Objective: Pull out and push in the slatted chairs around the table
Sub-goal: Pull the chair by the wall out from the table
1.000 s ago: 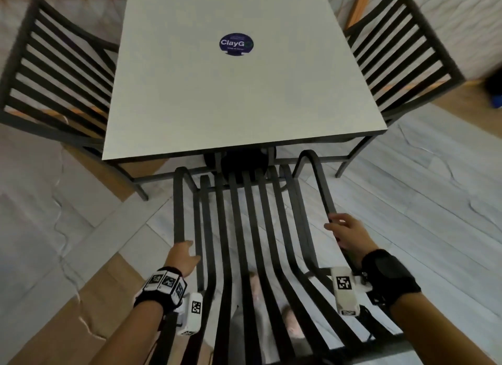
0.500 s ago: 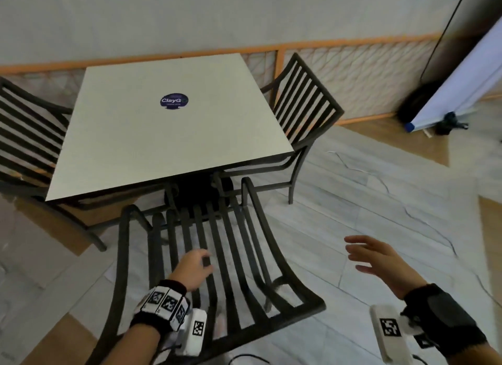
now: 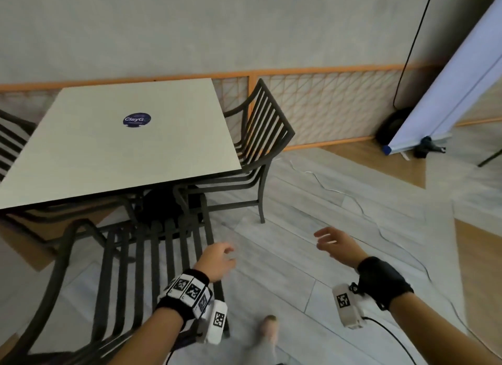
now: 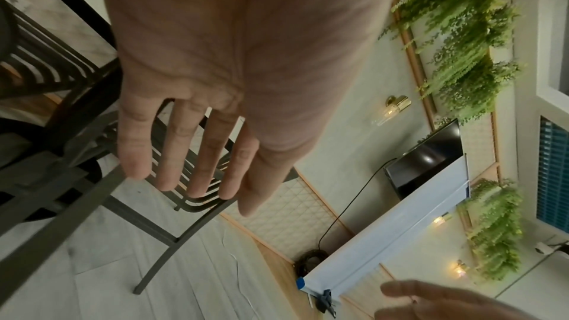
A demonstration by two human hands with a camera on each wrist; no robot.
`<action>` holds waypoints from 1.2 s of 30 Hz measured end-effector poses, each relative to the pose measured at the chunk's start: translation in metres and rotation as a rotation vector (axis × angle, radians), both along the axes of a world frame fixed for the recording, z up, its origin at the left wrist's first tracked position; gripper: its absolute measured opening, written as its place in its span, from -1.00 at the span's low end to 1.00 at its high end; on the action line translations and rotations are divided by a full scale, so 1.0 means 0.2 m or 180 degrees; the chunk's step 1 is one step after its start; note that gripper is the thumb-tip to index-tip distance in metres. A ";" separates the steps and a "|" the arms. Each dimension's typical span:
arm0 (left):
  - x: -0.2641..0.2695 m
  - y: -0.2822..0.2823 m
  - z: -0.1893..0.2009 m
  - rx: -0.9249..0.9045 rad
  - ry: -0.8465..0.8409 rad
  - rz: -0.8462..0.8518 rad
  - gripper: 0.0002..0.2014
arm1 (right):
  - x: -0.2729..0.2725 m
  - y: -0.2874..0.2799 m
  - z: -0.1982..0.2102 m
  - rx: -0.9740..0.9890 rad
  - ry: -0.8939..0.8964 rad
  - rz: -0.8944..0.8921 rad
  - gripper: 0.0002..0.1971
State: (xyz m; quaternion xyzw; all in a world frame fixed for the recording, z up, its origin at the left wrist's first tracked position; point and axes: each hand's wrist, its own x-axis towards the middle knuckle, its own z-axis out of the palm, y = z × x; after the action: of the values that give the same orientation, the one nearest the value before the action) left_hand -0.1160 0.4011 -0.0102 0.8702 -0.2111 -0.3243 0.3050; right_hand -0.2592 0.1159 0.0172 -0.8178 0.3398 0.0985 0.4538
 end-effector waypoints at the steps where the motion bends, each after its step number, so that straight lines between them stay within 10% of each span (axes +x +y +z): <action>1: 0.02 -0.08 -0.01 0.0016 -0.0023 0.0008 -0.62 | 0.06 -0.07 0.01 -0.0071 -0.0002 0.0099 -0.79; 21: 1.09 -1.38 -0.16 0.0174 0.0032 0.0853 -0.70 | 1.74 -1.09 0.09 -0.0463 -0.0220 0.1125 -0.56; 31: 1.68 -1.79 -0.51 0.1065 -0.0257 0.0802 -0.40 | 2.41 -1.32 -0.24 0.0065 -0.0712 0.0513 -0.18; 36: 1.83 -1.85 -0.71 0.1412 0.0328 0.0738 -0.45 | 2.53 -1.34 -0.41 0.0152 -0.0843 0.0212 -0.30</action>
State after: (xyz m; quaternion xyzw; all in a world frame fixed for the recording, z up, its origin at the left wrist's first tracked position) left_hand 0.2495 0.0321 -0.1528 0.9165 -0.0178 -0.3695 0.1521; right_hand 0.2474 -0.1523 -0.0643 -0.8235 0.2471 0.0128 0.5105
